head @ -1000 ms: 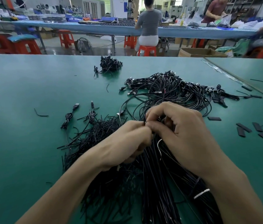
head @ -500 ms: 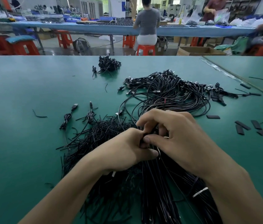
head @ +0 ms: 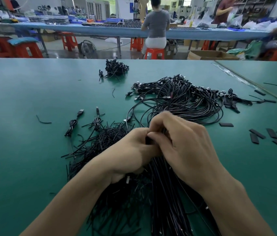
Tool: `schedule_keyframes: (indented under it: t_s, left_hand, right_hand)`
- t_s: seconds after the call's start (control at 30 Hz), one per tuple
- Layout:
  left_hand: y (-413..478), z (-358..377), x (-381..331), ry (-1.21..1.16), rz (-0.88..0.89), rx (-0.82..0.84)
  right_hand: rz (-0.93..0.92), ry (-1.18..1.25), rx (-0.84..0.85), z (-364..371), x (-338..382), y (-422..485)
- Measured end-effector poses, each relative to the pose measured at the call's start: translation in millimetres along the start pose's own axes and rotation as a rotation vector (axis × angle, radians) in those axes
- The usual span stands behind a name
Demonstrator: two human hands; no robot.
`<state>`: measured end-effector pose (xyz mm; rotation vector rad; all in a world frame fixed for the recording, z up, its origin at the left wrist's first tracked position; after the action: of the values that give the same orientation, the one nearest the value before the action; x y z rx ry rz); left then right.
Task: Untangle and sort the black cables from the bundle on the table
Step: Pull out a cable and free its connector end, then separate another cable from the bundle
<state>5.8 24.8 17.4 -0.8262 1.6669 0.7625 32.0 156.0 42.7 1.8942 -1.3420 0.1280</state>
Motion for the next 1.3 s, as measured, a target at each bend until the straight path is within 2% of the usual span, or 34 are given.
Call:
schedule_keyframes:
  t_s: [0.2,0.27,0.33,0.43,0.53,0.6,0.73,0.77,0.87,1.0,1.17,1.3]
  left_hand:
    - [3.2,1.5,-11.8,-0.406,-0.013,-0.206]
    - [3.8,1.3,-11.8,-0.379,0.026,-0.292]
    - [5.4,1.9,-8.5,-0.236,0.088,-0.394]
    - [8.6,2.9,-5.4,-0.034,0.292,-0.465]
    - [9.3,-1.6,-2.7,0.272,0.48,-0.489]
    - [6.4,-5.1,-3.0,0.461,0.528,-0.528]
    - [-1.0,-14.8,-9.9,0.983,0.661,-0.543]
    - [-1.6,-16.1,-12.4,1.017,0.684,-0.506]
    - [-1.2,-15.1,-14.4,0.789,0.692,-0.431]
    - [1.0,-11.8,-13.1,0.422,0.513,-0.45]
    - [3.2,-11.6,-10.9,0.324,0.445,-0.456]
    - [3.6,-12.1,-7.6,0.283,0.485,-0.373]
  right_hand:
    - [0.232,0.282,-0.168,8.7,-4.8,0.0]
    - [0.285,0.346,-0.208,12.5,-1.1,-0.9]
    - [0.347,0.451,-0.213,15.5,0.3,-1.1]
    - [0.49,0.602,-0.184,15.8,-4.7,0.9]
    - [0.674,0.839,-0.093,15.6,-11.3,3.2]
    - [0.772,1.029,-0.016,15.3,-14.4,4.0]
    - [0.775,1.258,0.062,12.4,-17.3,5.1]
    - [0.752,1.269,0.077,11.9,-16.4,5.3]
    - [0.704,1.223,0.054,11.2,-14.8,5.4]
    - [0.665,1.043,-0.012,12.7,-17.9,4.6]
    - [0.551,0.822,-0.038,14.5,-17.7,4.6]
    - [0.617,0.936,-0.03,12.0,-22.5,6.1]
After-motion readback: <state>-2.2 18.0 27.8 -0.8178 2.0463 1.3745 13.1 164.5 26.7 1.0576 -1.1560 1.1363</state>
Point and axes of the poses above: each hand's wrist, its own y-axis towards the middle knuckle, its own z-axis out of the palm, x = y × z, the point moved 2 cm from there along y, towards the middle knuckle, and after that the axes turned 12 degrees about z, right-handed, at the moved point
